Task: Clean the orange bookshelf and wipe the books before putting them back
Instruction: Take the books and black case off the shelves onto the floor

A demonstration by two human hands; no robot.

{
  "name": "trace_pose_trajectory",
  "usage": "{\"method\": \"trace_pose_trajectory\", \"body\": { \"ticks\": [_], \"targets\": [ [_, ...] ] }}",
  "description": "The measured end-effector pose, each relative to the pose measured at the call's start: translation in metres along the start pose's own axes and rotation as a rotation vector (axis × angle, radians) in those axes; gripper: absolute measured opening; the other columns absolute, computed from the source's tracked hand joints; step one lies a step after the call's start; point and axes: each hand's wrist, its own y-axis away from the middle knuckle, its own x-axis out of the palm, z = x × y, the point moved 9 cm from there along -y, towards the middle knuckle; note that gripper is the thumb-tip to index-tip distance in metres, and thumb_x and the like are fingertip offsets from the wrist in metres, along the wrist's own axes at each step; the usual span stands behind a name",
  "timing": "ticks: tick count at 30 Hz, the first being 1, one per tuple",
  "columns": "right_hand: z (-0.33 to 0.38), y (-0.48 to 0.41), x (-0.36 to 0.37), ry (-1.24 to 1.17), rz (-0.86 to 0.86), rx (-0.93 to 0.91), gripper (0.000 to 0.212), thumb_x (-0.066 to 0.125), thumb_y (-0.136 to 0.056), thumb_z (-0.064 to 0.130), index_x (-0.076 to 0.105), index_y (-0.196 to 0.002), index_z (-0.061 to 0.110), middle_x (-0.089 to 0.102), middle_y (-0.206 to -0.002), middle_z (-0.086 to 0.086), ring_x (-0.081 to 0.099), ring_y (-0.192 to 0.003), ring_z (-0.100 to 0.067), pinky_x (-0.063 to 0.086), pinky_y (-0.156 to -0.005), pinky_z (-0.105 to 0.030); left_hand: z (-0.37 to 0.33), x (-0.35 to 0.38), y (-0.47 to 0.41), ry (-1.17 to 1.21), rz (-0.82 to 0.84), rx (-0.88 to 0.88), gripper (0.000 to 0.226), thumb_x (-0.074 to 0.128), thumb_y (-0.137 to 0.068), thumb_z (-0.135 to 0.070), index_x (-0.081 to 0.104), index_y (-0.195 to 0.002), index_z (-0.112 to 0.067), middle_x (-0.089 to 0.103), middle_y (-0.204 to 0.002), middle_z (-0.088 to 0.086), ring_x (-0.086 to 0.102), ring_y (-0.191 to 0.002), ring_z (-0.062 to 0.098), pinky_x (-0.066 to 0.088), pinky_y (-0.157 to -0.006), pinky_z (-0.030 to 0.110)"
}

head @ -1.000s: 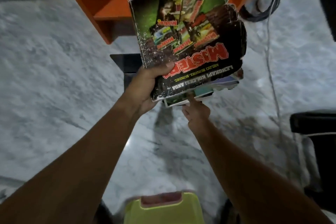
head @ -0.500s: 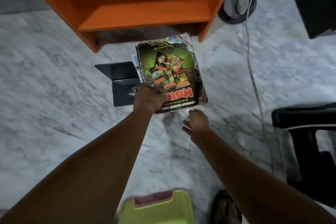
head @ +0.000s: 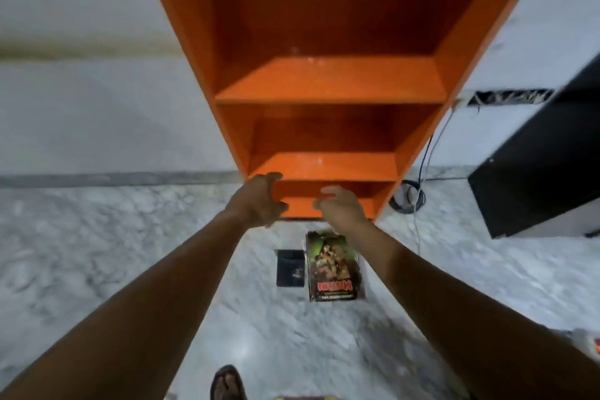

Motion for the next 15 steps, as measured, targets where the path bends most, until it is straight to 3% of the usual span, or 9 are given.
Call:
{"method": "trace_pose_trajectory", "body": {
  "ticks": [3,5,7,10,15],
  "targets": [
    [0.153,0.065,-0.003,0.055,0.050,-0.257,0.036,0.072,-0.090,0.018,0.062,-0.124,0.017,0.061,-0.091,0.001,0.061,-0.081,-0.017,0.050,-0.074,-0.026,-0.043,-0.158,0.056,-0.016,-0.235,0.006,0.056,0.075,-0.085,-0.022,0.058,-0.138,-0.018,0.063,-0.135,0.011,0.058,-0.124,0.033,0.046,-0.094,0.036],
    [0.238,0.107,0.000,0.078,0.073,-0.394,0.032,0.071,-0.090,0.014,0.065,-0.122,0.017,0.065,-0.094,-0.003,0.059,-0.075,-0.013,0.048,-0.066,-0.022,-0.064,-0.241,0.088,-0.049,-0.362,0.028,0.058,0.074,-0.087,-0.025,0.054,-0.142,-0.021,0.058,-0.141,0.008,0.054,-0.130,0.030,0.044,-0.102,0.038],
    [0.330,0.148,0.008,0.099,0.100,-0.540,0.030,0.068,-0.093,0.017,0.067,-0.123,0.018,0.067,-0.112,-0.002,0.061,-0.092,-0.014,0.048,-0.074,-0.024,-0.079,-0.333,0.123,-0.054,-0.519,0.036,0.064,0.074,-0.088,-0.029,0.049,-0.147,-0.026,0.051,-0.150,0.004,0.048,-0.137,0.024,0.041,-0.110,0.039],
    [0.421,0.197,0.024,0.060,0.132,-0.709,0.030,0.059,-0.100,0.017,0.066,-0.129,0.015,0.064,-0.122,-0.001,0.058,-0.112,-0.014,0.043,-0.077,-0.018,-0.089,-0.420,0.150,-0.071,-0.671,0.077,0.063,0.073,-0.089,-0.033,0.048,-0.147,-0.030,0.050,-0.151,0.000,0.048,-0.137,0.020,0.041,-0.110,0.037],
    [0.546,0.232,0.081,-0.024,0.148,-0.883,0.033,0.051,-0.105,0.032,0.058,-0.136,0.025,0.057,-0.136,0.003,0.053,-0.121,-0.014,0.040,-0.095,-0.028,-0.084,-0.556,0.157,-0.090,-0.830,0.164,0.061,0.071,-0.089,-0.031,0.049,-0.146,-0.030,0.050,-0.150,-0.002,0.047,-0.137,0.018,0.041,-0.110,0.036]
  ]
}}
